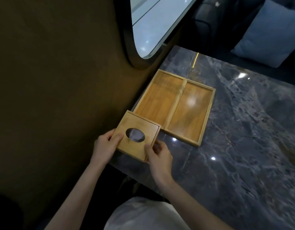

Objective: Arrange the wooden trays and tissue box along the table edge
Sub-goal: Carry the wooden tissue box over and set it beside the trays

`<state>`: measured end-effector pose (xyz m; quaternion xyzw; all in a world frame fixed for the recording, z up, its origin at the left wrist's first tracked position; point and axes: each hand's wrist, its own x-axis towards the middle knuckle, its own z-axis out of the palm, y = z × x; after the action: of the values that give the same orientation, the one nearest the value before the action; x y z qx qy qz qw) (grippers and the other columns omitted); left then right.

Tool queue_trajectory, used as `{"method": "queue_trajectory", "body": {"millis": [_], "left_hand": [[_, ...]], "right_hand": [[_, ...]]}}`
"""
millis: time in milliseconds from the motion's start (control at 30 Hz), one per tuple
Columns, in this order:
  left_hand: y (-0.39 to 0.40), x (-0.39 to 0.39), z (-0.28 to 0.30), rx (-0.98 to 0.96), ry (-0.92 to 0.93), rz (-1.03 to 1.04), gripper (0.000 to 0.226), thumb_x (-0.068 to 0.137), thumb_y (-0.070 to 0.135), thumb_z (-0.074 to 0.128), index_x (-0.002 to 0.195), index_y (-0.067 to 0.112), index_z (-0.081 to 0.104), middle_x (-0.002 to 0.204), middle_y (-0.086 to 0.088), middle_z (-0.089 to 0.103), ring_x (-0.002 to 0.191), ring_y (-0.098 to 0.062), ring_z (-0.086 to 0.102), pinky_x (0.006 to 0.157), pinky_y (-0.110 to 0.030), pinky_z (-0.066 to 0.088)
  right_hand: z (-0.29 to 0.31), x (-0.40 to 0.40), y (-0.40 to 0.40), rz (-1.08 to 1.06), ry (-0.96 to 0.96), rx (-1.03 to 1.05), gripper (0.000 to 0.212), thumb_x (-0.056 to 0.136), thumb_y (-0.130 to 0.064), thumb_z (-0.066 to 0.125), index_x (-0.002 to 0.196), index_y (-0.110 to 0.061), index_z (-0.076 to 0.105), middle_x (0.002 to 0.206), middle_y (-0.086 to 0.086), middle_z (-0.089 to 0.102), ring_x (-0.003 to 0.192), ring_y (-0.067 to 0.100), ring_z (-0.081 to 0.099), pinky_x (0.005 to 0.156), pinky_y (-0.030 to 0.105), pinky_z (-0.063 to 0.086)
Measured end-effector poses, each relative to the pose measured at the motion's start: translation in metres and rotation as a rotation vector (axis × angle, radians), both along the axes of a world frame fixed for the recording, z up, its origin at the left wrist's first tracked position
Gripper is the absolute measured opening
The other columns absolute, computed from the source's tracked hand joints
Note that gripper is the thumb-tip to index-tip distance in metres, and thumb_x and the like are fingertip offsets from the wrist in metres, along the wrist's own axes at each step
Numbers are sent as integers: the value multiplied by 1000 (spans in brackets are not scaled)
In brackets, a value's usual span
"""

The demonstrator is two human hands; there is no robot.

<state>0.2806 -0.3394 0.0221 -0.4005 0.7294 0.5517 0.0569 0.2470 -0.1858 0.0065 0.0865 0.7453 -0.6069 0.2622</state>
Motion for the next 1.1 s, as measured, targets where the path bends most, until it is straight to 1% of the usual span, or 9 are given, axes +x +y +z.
{"method": "queue_trajectory", "body": {"millis": [167, 267, 333, 500, 633, 767, 933, 1033, 1100], "left_hand": [[-9, 5, -9, -6, -2, 3, 40, 90, 30, 52, 127, 16, 53, 103, 7, 58, 108, -16, 52, 93, -32, 41], [-14, 3, -12, 16, -14, 12, 40, 90, 29, 51, 128, 16, 51, 104, 8, 58, 104, -13, 50, 92, -31, 41], [-17, 3, -12, 38, -19, 15, 40, 91, 29, 50, 128, 16, 51, 101, 8, 57, 109, -17, 52, 90, -30, 41], [-23, 0, -14, 74, -42, 31, 42, 91, 32, 48, 130, 18, 49, 109, 4, 53, 112, -19, 50, 98, -38, 41], [-23, 0, -16, 90, -38, 31, 43, 91, 34, 47, 131, 18, 47, 124, -3, 56, 118, -22, 50, 100, -40, 41], [-23, 0, -16, 120, -40, 49, 46, 91, 36, 47, 133, 18, 44, 128, -4, 54, 120, -23, 49, 101, -41, 41], [-26, 6, -19, 147, -55, 69, 53, 89, 41, 48, 136, 18, 41, 136, -6, 51, 125, -25, 47, 106, -46, 39], [-22, 15, -20, 172, -61, 192, 58, 91, 42, 44, 141, 16, 31, 145, -8, 41, 133, -27, 39, 111, -47, 34], [-13, 26, -18, 241, -42, 307, 65, 89, 46, 46, 143, 18, 26, 147, -9, 39, 134, -27, 38, 112, -46, 31]], "right_hand": [[-5, 4, -10, 31, -17, 55, 23, 87, -25, 59, 109, -22, 53, 88, -19, 57, 90, 5, 59, 89, 43, 55], [-7, 5, -17, 22, -23, 71, 28, 87, -25, 59, 113, -17, 53, 89, -16, 58, 92, 8, 59, 90, 43, 55], [-7, 5, -20, 18, -29, 75, 32, 87, -25, 59, 116, -15, 53, 90, -16, 58, 93, 8, 60, 91, 43, 54], [-7, 2, -25, 30, -26, 110, 35, 86, -25, 60, 118, -14, 52, 87, -19, 55, 85, 1, 57, 91, 41, 55], [-8, -2, -25, 46, -26, 120, 34, 84, -25, 63, 115, -14, 51, 89, -16, 57, 88, 5, 59, 90, 42, 56], [-10, -8, -21, 84, -54, 126, 31, 83, -27, 64, 109, -18, 50, 90, -13, 58, 88, 6, 59, 89, 41, 56], [-4, -26, -7, 326, -121, 177, 36, 83, -35, 62, 111, -14, 51, 100, -1, 63, 94, 15, 64, 91, 40, 54], [5, -50, 0, 474, -93, 303, 27, 88, -37, 54, 96, -13, 62, 93, 7, 69, 87, 20, 66, 82, 38, 56], [11, -67, 2, 476, 80, 383, 22, 91, -32, 50, 89, -15, 64, 87, 5, 68, 79, 16, 63, 66, 28, 50]]}}
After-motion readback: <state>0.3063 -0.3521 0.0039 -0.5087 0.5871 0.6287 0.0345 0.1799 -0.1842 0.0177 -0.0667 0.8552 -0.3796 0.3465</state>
